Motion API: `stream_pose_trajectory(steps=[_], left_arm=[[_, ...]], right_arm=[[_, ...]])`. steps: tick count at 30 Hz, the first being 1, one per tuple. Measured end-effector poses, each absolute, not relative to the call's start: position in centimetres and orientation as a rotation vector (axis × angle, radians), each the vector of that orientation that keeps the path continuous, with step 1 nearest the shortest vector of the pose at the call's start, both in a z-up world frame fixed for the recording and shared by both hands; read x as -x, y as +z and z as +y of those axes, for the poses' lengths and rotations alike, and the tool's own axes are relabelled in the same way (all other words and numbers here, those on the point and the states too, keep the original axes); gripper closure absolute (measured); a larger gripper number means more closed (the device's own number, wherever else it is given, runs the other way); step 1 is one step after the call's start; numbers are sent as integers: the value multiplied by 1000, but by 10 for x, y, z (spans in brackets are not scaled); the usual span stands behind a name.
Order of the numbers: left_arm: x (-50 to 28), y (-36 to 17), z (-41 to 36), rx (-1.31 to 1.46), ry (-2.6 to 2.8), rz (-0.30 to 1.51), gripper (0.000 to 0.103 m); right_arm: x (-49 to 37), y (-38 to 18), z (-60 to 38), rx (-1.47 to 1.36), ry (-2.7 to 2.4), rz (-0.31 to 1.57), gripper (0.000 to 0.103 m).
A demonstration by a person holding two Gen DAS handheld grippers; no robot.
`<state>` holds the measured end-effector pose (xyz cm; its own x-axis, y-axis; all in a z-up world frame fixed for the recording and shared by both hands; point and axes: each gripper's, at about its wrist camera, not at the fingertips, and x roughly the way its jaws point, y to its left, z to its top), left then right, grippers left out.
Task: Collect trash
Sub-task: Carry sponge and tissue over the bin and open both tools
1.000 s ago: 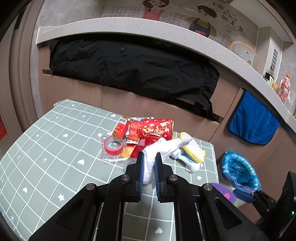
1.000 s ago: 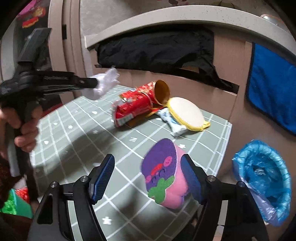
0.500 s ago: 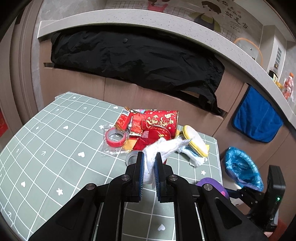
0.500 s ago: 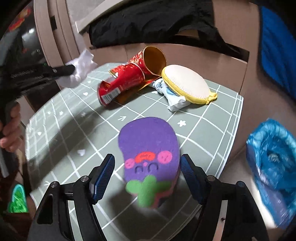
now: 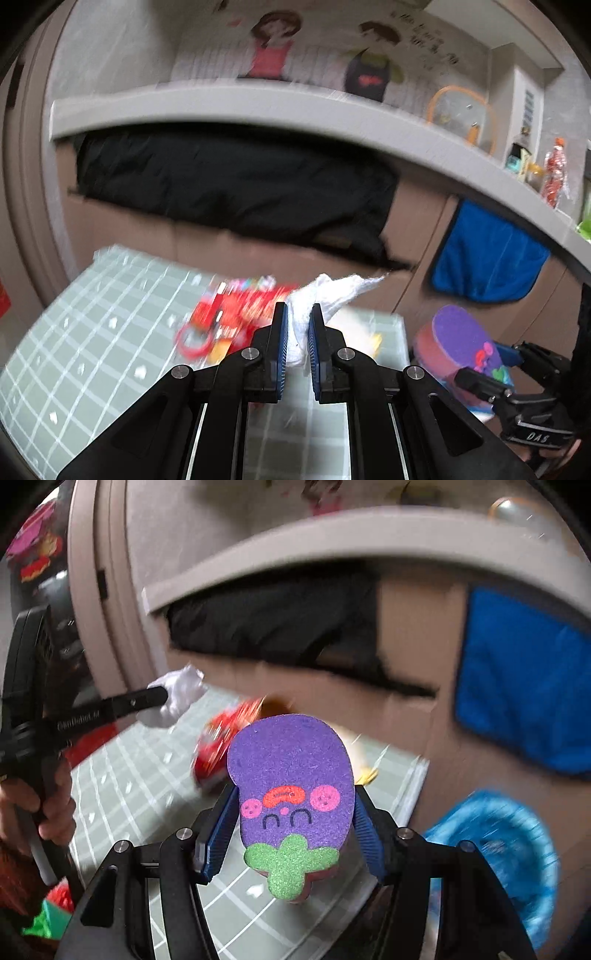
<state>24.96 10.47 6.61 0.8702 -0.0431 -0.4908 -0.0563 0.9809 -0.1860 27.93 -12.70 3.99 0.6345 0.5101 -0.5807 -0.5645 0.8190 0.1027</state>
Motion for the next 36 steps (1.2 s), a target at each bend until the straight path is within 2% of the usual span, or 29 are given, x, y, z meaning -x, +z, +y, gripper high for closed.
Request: stream_pose_trajectory(steps=[7, 14, 26, 36], left_arm=[[-263, 118, 44, 128, -58, 386, 92], [-278, 136, -15, 101, -148, 342, 92], [-315, 88, -119, 56, -299, 507, 92], [-336, 35, -152, 57, -348, 648, 92]], right_arm=[[-288, 85, -191, 39, 475, 534, 46], [-287, 92, -252, -6, 359, 513, 46], [-294, 61, -333, -60, 204, 581, 45], [-312, 30, -351, -94, 186, 658, 45]])
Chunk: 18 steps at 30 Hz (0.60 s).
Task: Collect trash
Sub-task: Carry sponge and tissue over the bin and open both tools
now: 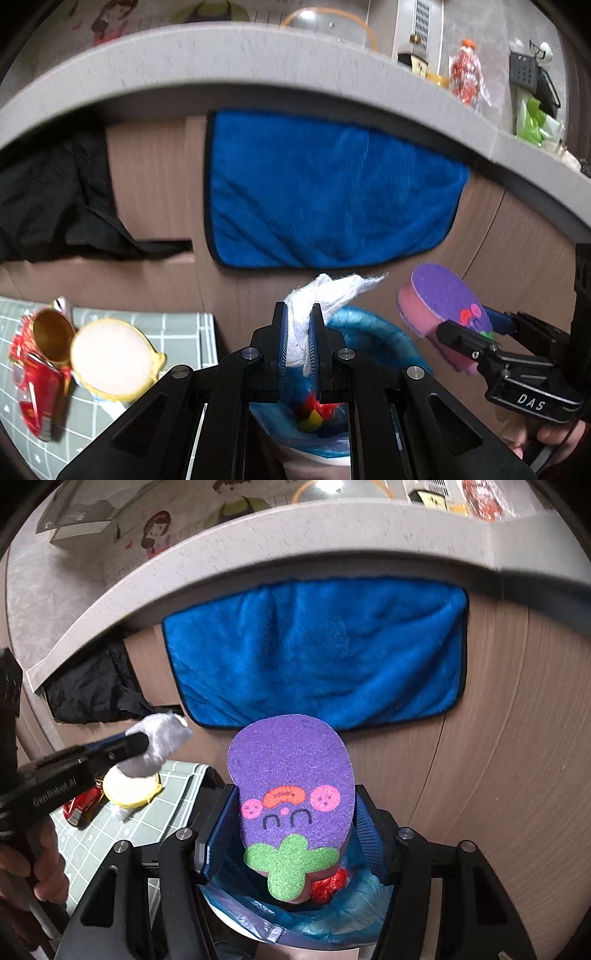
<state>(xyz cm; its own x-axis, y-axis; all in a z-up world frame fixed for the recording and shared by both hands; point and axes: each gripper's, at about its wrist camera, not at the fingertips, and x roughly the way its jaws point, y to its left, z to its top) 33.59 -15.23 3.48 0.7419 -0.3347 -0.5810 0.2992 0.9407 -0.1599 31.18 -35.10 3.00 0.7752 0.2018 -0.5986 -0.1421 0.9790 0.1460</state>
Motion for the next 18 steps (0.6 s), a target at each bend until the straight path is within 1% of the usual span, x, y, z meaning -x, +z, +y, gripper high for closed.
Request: stream_pose_trajectory(steps=[10, 18], left_arm=[[-353, -5, -168, 77, -379, 748, 92], [-363, -21, -168, 84, -383, 792, 92]], right_arm=[[-324, 3, -364, -112, 171, 710, 45], [-334, -18, -363, -119, 166, 759, 45]])
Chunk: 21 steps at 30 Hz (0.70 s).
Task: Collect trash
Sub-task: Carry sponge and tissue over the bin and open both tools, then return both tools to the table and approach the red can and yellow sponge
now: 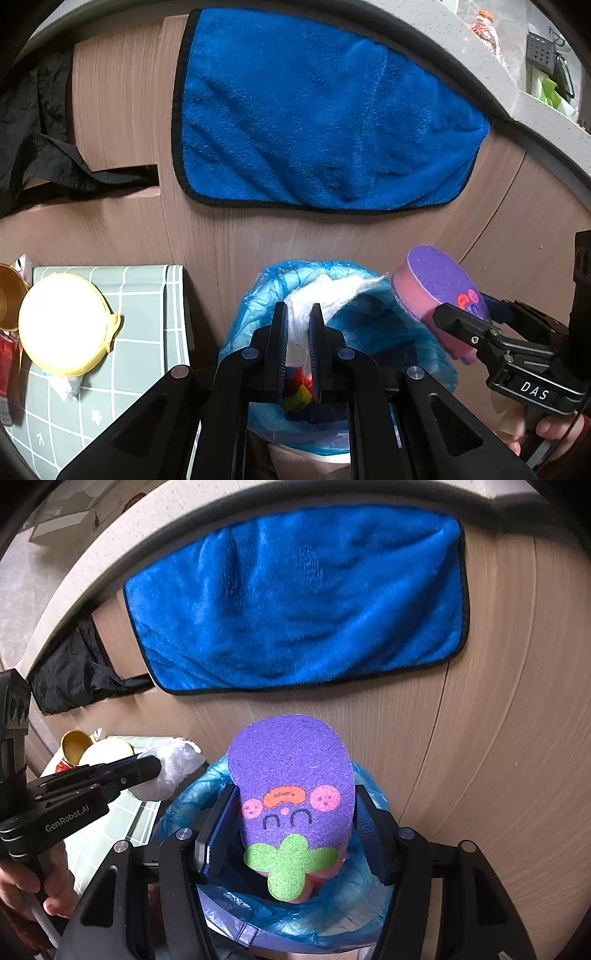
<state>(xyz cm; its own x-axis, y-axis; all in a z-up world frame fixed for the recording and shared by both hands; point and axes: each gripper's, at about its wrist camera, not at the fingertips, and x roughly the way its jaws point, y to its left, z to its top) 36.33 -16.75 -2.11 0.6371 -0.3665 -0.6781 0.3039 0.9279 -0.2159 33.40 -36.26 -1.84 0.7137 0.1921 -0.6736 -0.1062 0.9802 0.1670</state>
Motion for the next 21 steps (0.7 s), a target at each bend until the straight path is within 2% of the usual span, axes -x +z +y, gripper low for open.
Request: stream_pose_trajectory(steps=[2, 5, 7, 9, 12, 15, 21], left_arm=[[-366, -24, -166, 87, -377, 796, 92], [-370, -27, -164, 104, -387, 810, 85], [-372, -30, -164, 97, -401, 818, 66], [-371, -30, -161, 104, -409, 806, 59], [-369, -25, -155, 104, -386, 786, 58], [-367, -17, -144, 118, -389, 781, 58], [-352, 1, -106, 156, -354, 749, 58]], right_arm=[[-336, -21, -362, -120, 162, 765, 45], [-339, -25, -363, -129, 164, 776, 45], [-340, -28, -364, -142, 169, 784, 44], [-341, -31, -365, -150, 177, 788, 43], [-340, -33, -364, -139, 158, 792, 43], [-338, -31, -365, -152, 160, 794, 34], [-328, -14, -356, -150, 180, 757, 29]])
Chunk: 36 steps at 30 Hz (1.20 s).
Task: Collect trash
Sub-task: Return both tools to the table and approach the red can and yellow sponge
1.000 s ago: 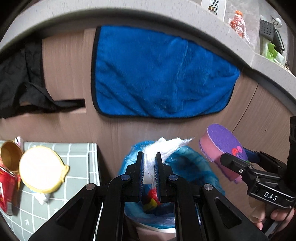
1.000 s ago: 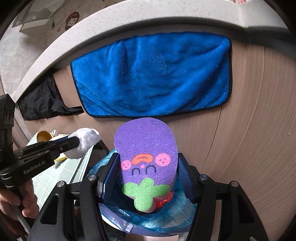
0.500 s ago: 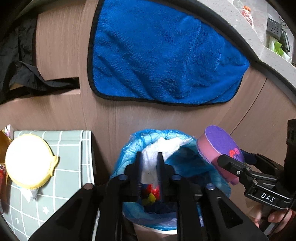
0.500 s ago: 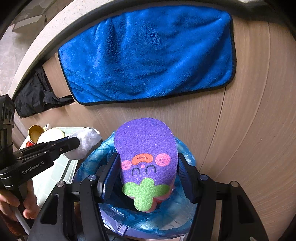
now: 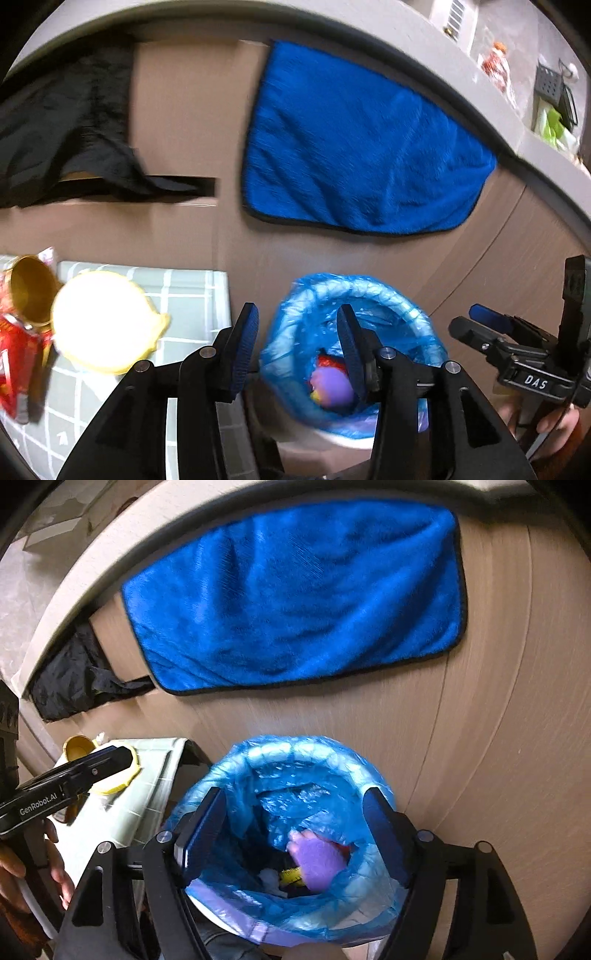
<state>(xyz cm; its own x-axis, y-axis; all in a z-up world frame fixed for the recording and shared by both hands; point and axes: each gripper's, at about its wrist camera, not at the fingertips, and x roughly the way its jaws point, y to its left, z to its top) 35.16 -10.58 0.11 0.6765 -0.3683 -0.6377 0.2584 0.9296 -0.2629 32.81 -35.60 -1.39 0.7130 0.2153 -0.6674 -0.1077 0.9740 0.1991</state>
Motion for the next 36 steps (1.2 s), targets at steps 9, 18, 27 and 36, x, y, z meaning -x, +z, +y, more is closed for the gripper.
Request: stream_pose_trajectory(steps=[9, 18, 27, 36], left_arm=[[-304, 23, 2, 153, -182, 664, 58], [-267, 26, 138, 241, 51, 616, 58], [-242, -6, 198, 275, 98, 664, 58], [-245, -28, 209, 299, 37, 712, 58]], right_arm=[[-307, 17, -286, -29, 291, 688, 29], [-312, 29, -179, 41, 469, 663, 29], [-332, -15, -63, 267, 561, 751, 32], [-387, -64, -2, 414, 502, 848, 54]])
